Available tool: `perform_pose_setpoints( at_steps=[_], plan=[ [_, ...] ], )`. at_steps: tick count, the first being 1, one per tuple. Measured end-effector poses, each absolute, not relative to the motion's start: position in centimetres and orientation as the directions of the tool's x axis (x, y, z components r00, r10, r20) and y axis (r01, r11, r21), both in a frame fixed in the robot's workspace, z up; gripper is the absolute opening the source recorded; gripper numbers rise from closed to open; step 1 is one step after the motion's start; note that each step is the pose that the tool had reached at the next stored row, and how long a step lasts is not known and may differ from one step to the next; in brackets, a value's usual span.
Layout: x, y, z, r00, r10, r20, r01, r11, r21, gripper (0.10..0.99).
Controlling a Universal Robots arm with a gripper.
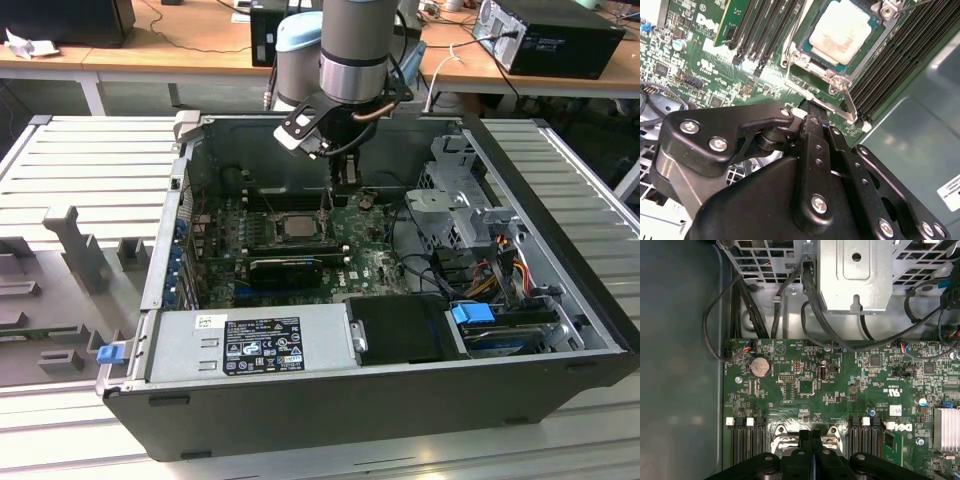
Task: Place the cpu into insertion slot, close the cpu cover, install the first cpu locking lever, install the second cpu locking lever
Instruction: 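Close the cpu cover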
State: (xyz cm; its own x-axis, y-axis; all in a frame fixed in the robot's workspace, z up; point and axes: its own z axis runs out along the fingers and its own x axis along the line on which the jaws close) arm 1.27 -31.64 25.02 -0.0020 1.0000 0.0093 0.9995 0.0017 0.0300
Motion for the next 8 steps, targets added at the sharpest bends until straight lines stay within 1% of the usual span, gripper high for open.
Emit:
perform_pose_setpoints(
  at_steps=[8],
  plan=[
    [-0.1,-31.6,25.0,-0.002,1.000,0.009,1.000,0.002,0.030,0.106]
  ],
)
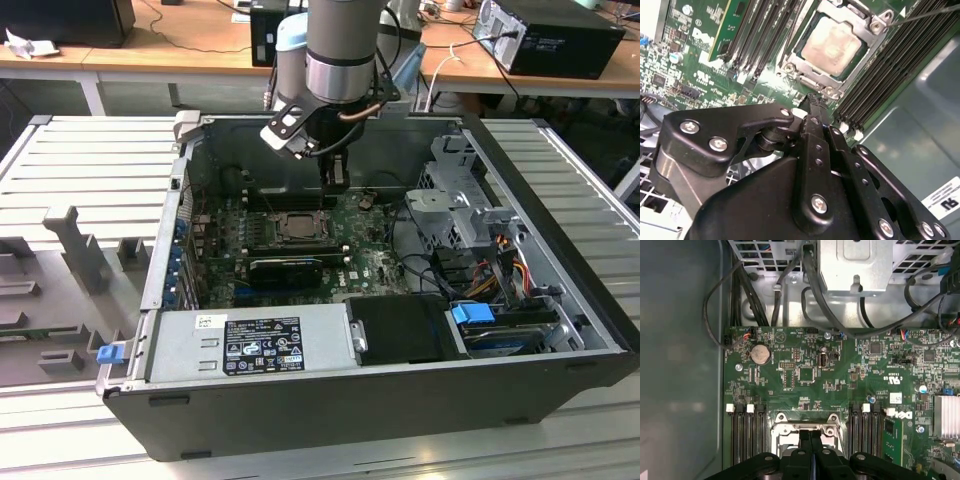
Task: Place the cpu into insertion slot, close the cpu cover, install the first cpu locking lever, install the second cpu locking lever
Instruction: 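Close the cpu cover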
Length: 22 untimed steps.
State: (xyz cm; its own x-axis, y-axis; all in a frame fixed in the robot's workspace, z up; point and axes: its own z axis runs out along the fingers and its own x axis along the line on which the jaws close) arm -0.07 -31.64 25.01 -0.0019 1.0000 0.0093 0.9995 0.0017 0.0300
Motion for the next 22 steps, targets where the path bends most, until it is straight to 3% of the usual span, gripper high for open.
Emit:
perform_pose_setpoints(
  at_steps=[22],
  plan=[
    [-3.4,-31.6,23.8,-0.021,1.000,0.010,0.999,0.020,0.030,0.106]
  ],
)
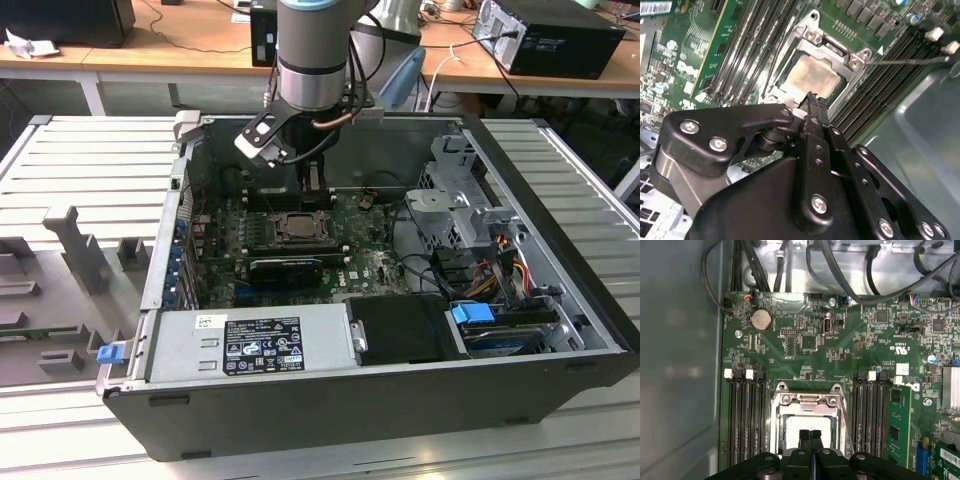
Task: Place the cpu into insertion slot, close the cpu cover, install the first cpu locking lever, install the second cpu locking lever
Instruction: 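Close the cpu cover, then install the first cpu locking lever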
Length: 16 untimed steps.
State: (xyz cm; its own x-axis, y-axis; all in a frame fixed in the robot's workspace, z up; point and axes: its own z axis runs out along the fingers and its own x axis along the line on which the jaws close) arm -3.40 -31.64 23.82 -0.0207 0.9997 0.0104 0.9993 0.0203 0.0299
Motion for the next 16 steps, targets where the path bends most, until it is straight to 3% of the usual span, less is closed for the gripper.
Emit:
perform_pose_setpoints(
  at_steps=[16],
  plan=[
    [-4.9,-31.6,23.3,-0.022,1.000,0.011,0.999,0.022,0.030,0.106]
  ],
)
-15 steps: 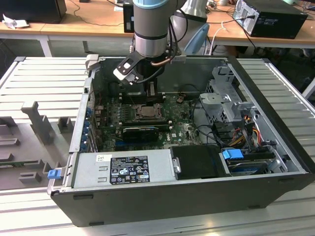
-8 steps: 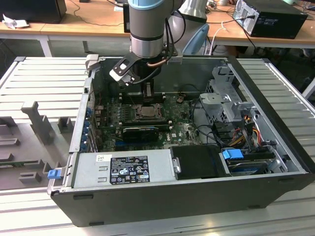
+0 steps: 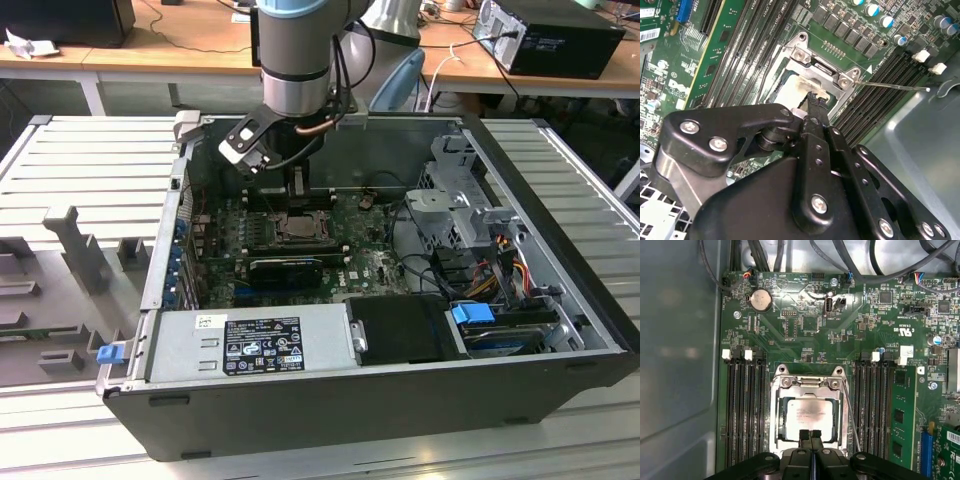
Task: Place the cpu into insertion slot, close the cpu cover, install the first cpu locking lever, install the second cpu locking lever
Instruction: 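Install the first cpu locking lever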
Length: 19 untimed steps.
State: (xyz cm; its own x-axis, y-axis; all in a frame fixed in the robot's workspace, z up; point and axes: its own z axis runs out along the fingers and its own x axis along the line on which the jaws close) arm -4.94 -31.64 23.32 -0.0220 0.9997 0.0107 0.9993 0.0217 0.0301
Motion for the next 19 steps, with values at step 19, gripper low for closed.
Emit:
perform_pose_setpoints(
  at_steps=[19],
  plan=[
    [-4.9,-31.6,25.2,-0.022,1.000,0.010,0.999,0.022,0.030,0.106]
  ],
)
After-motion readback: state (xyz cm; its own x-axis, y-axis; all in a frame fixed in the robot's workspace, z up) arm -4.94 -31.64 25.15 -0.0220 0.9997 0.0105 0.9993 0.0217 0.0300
